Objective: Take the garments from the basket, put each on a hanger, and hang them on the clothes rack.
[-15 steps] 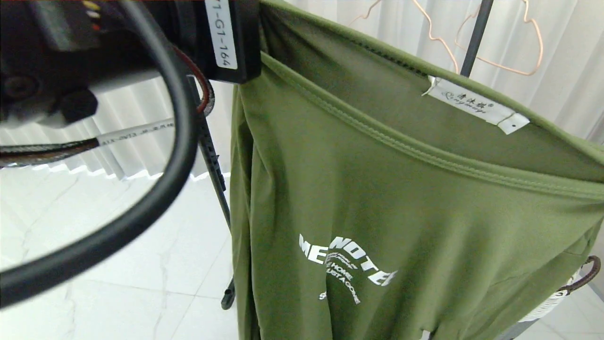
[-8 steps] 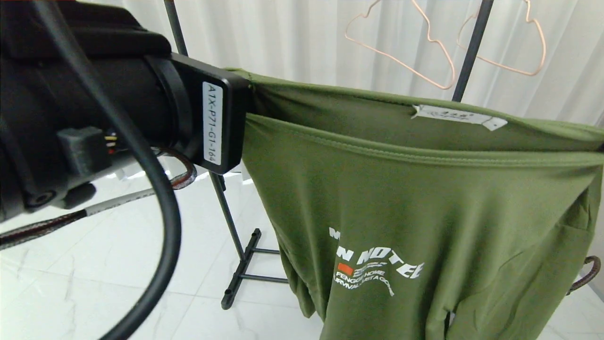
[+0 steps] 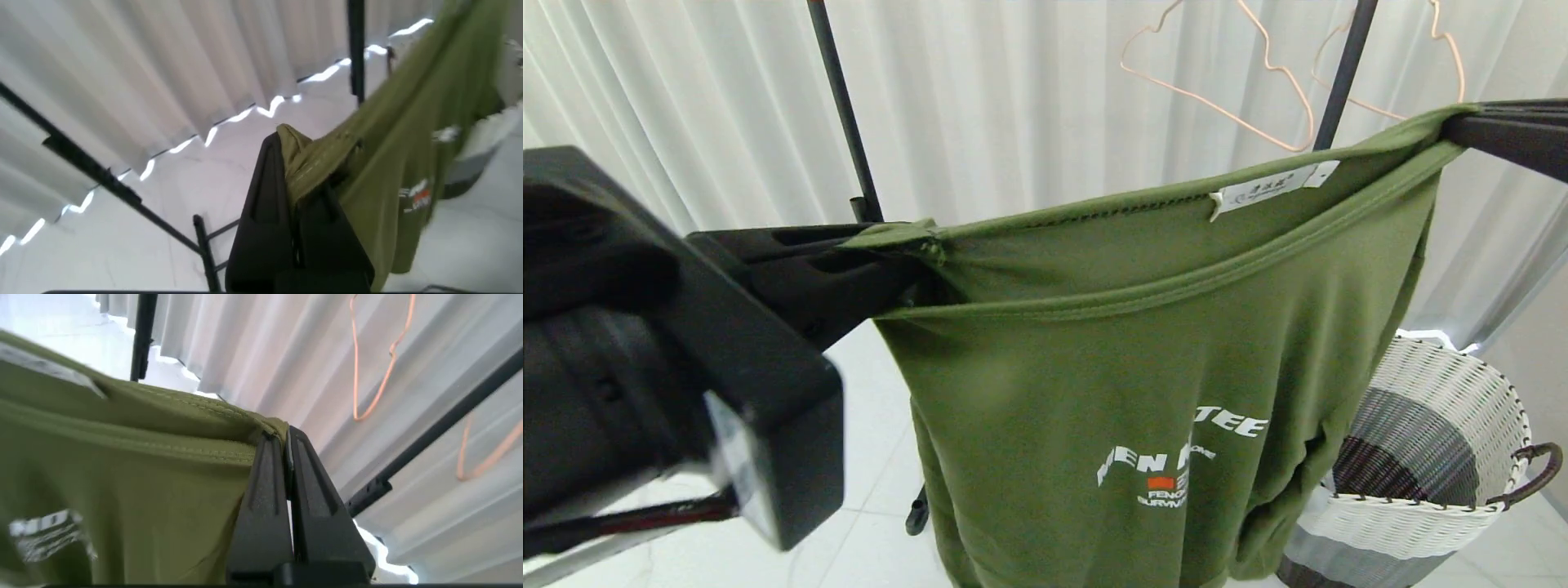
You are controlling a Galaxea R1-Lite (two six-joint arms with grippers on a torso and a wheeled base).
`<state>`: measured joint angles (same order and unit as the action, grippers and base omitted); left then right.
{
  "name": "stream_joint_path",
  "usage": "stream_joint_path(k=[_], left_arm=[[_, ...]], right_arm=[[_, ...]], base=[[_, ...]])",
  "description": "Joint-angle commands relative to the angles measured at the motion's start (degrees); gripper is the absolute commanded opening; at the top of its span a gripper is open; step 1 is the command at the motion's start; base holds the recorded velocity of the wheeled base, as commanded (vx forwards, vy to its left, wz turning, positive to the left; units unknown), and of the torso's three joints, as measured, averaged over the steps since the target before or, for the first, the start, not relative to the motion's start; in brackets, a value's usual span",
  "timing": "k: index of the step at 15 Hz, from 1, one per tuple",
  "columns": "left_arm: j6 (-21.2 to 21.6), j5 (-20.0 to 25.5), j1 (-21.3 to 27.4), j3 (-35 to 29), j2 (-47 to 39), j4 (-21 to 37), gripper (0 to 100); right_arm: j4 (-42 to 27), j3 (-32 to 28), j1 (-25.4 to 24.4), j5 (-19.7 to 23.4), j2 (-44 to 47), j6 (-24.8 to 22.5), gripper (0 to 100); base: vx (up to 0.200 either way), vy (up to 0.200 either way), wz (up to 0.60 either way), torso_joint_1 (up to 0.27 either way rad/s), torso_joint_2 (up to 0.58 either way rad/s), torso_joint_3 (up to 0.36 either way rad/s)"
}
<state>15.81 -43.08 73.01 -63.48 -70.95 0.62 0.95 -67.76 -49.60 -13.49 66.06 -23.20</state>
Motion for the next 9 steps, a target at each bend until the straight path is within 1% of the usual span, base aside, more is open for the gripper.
stream_joint_path(k=[1,4,5,6,7,8,9], left_arm=[[0.8,-0.16,2.75,1.16,3.19,-0.01,0],[3.09,-0.07,3.28,1.16,4.68,-0.01,0],[3.52,-0.07,3.19,0.81,4.59,-0.36,0],[3.7,-0.07,2.75,-0.68,4.24,-0.53,0],[3.61,-0.07,1.52,-2.88,3.63,-0.53,0],[3.09,0.02,-0.32,-4.99,2.57,-0.62,0],[2.47,0.02,-1.29,-5.52,1.78,-1.15,0]], right_arm=[[0.72,-0.36,0.03,0.05,2.58,0.0,0],[0.46,-0.36,0.12,-0.13,2.49,0.08,0],[0.1,-0.36,0.21,-0.83,1.97,0.0,0],[0.02,-0.45,0.56,-3.03,1.18,0.0,0],[-0.16,-0.62,0.74,-4.52,0.38,0.0,0],[-1.57,-0.62,0.74,-4.61,-0.67,0.0,0],[-2.71,-0.54,0.65,-4.7,-1.37,0.0,0]], base=[[0.0,0.0,0.0,0.0,0.0,0.0],[0.0,0.0,0.0,0.0,0.0,0.0],[0.0,0.0,0.0,0.0,0.0,0.0],[0.0,0.0,0.0,0.0,0.0,0.0],[0.0,0.0,0.0,0.0,0.0,0.0],[0.0,0.0,0.0,0.0,0.0,0.0],[0.0,0.0,0.0,0.0,0.0,0.0]])
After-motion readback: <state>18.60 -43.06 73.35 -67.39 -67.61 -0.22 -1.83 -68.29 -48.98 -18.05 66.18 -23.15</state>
